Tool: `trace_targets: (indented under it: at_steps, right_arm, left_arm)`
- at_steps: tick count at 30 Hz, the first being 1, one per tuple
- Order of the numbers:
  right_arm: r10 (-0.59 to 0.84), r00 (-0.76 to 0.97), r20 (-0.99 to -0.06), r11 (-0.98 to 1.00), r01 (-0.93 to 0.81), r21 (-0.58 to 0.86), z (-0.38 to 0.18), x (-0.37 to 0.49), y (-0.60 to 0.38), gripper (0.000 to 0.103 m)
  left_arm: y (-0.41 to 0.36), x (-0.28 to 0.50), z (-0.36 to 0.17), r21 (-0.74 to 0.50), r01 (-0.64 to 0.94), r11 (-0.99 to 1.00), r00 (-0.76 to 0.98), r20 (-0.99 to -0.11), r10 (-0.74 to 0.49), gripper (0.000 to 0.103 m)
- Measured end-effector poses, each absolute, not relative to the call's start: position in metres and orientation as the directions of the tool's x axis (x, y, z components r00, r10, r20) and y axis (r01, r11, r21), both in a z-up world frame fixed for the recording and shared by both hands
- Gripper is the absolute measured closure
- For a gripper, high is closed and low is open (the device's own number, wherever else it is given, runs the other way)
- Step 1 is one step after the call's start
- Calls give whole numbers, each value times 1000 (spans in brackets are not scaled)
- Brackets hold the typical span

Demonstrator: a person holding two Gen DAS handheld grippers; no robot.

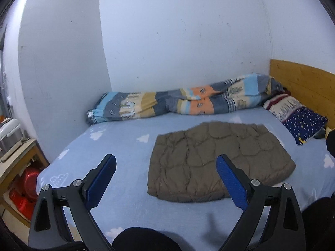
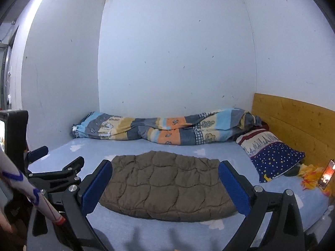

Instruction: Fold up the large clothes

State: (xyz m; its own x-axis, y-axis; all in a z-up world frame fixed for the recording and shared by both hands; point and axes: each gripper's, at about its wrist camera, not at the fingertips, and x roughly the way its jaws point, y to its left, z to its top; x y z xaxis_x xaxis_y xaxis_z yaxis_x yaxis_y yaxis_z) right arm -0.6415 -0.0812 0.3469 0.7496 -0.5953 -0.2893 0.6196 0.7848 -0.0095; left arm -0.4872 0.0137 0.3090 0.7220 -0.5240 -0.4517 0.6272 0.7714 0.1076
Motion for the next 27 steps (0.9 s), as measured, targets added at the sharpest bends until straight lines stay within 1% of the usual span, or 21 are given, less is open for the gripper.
trace_targets:
  at_steps: [12,27]
  right_arm:
    - [-599,741,-303,784,619,-37,340,-636,-75,0]
    - [-593,741,-314,788,615,-36,339,-636,-75,0]
  left_arm:
    - [17,-481,305,98,604,791,735,-452,-506,7]
    - [17,-481,303,99,599,795,739,-451,-500,7]
